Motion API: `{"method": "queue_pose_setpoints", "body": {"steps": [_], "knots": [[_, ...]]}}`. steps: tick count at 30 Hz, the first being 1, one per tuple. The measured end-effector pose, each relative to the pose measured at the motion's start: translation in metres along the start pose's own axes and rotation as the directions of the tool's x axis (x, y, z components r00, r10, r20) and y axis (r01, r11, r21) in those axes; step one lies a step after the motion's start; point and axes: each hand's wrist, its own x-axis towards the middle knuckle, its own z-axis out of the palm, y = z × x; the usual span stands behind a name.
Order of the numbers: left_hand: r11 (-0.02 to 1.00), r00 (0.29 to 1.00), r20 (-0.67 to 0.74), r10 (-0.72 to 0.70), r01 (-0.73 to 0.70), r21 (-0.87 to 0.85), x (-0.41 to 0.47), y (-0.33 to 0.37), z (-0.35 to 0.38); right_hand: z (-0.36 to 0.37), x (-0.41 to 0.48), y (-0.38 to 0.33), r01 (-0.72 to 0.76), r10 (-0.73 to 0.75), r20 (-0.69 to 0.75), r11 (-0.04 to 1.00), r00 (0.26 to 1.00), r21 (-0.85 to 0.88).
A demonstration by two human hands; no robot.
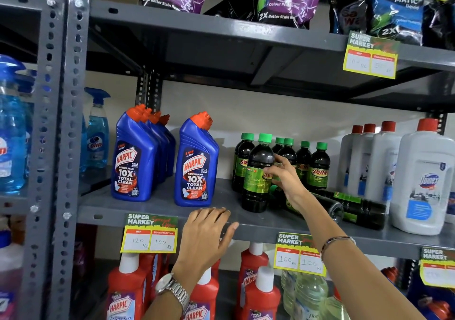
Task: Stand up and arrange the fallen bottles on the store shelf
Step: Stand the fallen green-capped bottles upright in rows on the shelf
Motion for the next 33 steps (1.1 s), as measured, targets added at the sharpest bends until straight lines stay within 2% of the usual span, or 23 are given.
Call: {"method": "queue_pose_setpoints", "body": {"steps": [4, 6, 8, 11, 16, 27, 33], "knots": [[1.0, 1.0, -0.002, -0.003, 0.003, -0.001, 0.0, 0.0, 0.0, 0.001, -0.001, 0.0, 0.055, -0.059, -0.067, 0.997, 0.996, -0.059], [1.0, 1.0, 0.0, -0.004, 0.004, 0.001, -0.001, 0.0, 0.0, 0.0, -0.003, 0.003, 0.038, -0.039, -0.048, 0.999, 0.998, -0.015], [1.0, 1.0, 0.006, -0.009, 0.009, 0.003, 0.0, 0.0, -0.001, -0.002, -0.007, 0.007, -0.013, 0.013, 0.034, 1.0, 0.999, 0.009], [1.0, 1.0, 0.004, -0.018, 0.018, -0.006, -0.001, 0.001, -0.001, -0.001, -0.013, 0.018, -0.066, 0.083, 0.158, 0.991, 0.984, -0.114], [1.0, 1.0, 0.014, -0.026, 0.027, -0.006, -0.001, 0.001, -0.002, -0.003, -0.016, 0.027, -0.107, 0.116, 0.095, 0.989, 0.989, -0.1], [0.999, 0.999, 0.016, -0.038, 0.038, -0.022, -0.001, 0.001, 0.0, 0.0, -0.02, 0.037, -0.117, 0.14, 0.174, 0.984, 0.975, -0.137], [0.999, 0.999, 0.023, -0.039, 0.04, -0.018, -0.001, 0.001, -0.001, -0.002, -0.018, 0.041, -0.104, 0.129, 0.158, 0.982, 0.979, -0.156]]}}
